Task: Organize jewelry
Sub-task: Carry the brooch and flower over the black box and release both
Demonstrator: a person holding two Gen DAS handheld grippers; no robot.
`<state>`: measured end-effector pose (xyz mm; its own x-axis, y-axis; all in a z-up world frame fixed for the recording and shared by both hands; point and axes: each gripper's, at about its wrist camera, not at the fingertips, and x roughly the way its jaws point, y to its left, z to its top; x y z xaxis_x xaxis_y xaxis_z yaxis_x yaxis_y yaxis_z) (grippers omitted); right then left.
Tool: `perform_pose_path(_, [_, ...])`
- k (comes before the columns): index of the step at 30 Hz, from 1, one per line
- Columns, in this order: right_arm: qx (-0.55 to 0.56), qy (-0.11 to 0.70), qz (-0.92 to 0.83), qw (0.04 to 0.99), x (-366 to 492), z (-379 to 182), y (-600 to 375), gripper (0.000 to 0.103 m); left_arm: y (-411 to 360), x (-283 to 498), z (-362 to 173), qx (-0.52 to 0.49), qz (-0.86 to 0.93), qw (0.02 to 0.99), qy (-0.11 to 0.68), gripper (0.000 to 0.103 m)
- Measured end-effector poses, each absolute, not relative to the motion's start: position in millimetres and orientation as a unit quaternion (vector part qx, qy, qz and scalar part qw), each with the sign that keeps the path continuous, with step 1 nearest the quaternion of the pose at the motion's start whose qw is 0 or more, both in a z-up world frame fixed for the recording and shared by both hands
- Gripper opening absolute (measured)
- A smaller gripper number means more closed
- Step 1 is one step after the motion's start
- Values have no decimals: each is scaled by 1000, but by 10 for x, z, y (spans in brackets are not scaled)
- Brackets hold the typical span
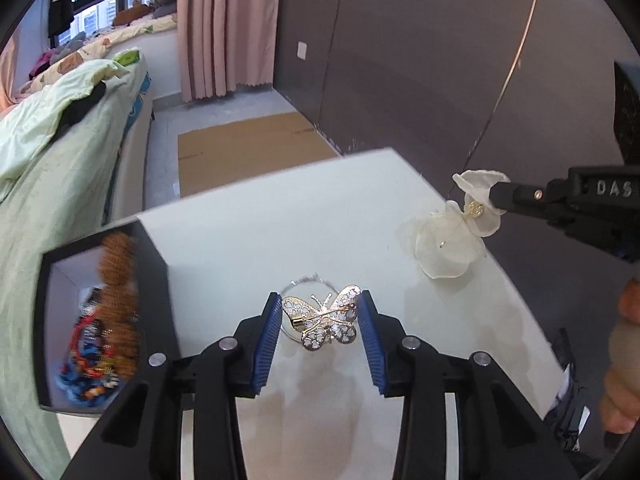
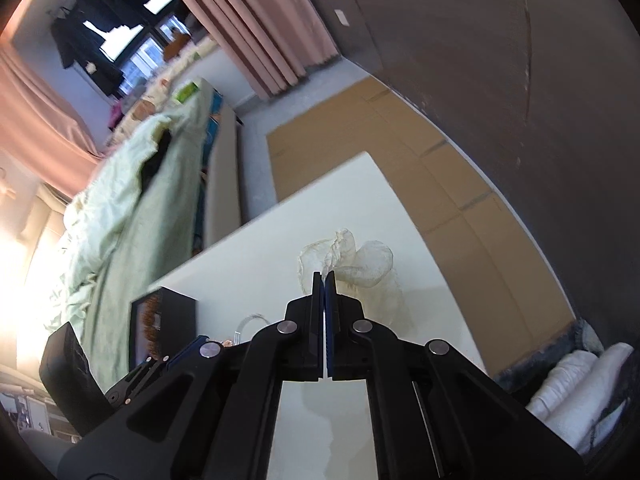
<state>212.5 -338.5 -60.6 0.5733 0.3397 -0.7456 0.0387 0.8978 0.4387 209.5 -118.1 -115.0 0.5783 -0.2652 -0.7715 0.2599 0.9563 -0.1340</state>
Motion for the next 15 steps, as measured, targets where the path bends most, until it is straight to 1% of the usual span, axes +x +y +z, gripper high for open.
perform_pose_path(4, [218, 431, 110, 869, 2064, -495, -3301, 3, -964, 2033, -912, -34, -144, 897, 417, 37])
perform_pose_path(9, [224, 402, 143, 876, 1991, -314, -3111, 3, -668, 1926, -647, -46, -121, 911, 391, 37])
perform_pose_path(15, [244, 364, 196, 877, 1880, -91, -2825, 3, -262, 1837, -439, -71, -97, 918, 378, 37])
